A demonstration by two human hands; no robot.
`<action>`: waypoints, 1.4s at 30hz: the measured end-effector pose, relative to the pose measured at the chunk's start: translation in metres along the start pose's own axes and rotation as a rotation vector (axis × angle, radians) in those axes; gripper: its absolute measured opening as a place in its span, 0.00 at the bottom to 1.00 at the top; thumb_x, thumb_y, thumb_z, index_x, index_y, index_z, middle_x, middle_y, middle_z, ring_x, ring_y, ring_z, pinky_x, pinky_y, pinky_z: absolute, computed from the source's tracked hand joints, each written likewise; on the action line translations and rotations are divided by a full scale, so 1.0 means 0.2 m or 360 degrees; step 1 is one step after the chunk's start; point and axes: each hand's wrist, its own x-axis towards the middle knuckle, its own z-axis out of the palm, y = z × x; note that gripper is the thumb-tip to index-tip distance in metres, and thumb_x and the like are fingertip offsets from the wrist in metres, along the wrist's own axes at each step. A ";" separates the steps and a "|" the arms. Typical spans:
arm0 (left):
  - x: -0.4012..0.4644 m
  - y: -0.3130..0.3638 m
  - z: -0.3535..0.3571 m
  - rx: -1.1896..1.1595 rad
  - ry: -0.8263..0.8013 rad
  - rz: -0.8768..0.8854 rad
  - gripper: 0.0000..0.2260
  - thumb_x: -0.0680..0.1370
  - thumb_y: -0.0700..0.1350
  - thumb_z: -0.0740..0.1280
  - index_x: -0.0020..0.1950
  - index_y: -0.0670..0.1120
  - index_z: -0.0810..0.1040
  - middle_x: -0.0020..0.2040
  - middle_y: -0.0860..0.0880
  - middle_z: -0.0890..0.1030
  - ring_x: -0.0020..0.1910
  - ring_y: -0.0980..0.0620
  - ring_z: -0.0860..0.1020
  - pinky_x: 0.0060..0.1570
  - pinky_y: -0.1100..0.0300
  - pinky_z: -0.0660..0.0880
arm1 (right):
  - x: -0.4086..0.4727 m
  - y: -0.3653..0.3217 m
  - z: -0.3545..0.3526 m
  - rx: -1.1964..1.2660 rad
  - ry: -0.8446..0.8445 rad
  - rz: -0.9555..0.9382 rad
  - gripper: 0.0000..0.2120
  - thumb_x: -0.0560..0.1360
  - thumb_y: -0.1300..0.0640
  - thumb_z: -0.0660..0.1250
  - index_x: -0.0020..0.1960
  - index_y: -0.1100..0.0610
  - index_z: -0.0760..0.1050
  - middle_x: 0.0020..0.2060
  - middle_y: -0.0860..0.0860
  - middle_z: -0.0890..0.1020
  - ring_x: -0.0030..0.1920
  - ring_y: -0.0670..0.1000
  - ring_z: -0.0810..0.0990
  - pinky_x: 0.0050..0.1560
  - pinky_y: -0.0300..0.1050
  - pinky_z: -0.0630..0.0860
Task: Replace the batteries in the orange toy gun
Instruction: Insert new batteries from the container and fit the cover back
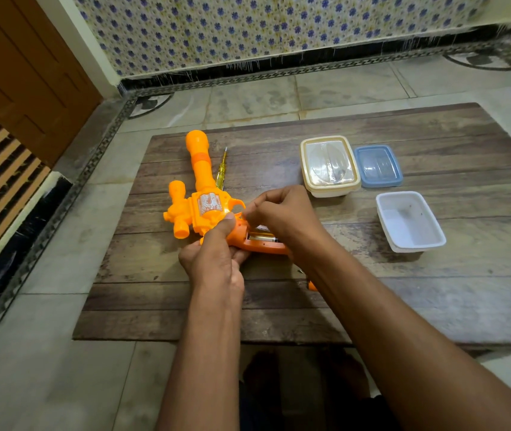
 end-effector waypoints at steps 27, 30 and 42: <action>0.00 0.01 -0.05 -0.0069 -0.0049 -0.0167 0.14 0.76 0.33 0.74 0.56 0.46 0.76 0.55 0.43 0.82 0.56 0.41 0.83 0.49 0.40 0.82 | -0.18 -0.07 -0.37 -0.1045 -0.0158 -0.0472 0.08 0.76 0.52 0.75 0.54 0.54 0.85 0.44 0.49 0.86 0.46 0.46 0.84 0.52 0.48 0.83; 0.00 0.00 -0.05 -0.0061 -0.0001 -0.0165 0.19 0.76 0.33 0.75 0.64 0.46 0.75 0.62 0.42 0.82 0.58 0.40 0.83 0.41 0.44 0.82 | -0.24 -0.11 -0.45 -0.1433 -0.0384 -0.0389 0.13 0.71 0.51 0.80 0.53 0.54 0.85 0.46 0.49 0.86 0.49 0.48 0.83 0.51 0.45 0.81; -0.01 -0.02 -0.03 -0.0025 0.0036 -0.0183 0.25 0.76 0.33 0.74 0.71 0.43 0.72 0.61 0.41 0.81 0.56 0.40 0.83 0.39 0.44 0.81 | -0.26 -0.06 -0.45 -0.1907 -0.0539 -0.0170 0.21 0.65 0.59 0.81 0.56 0.52 0.81 0.51 0.51 0.81 0.50 0.53 0.80 0.50 0.53 0.83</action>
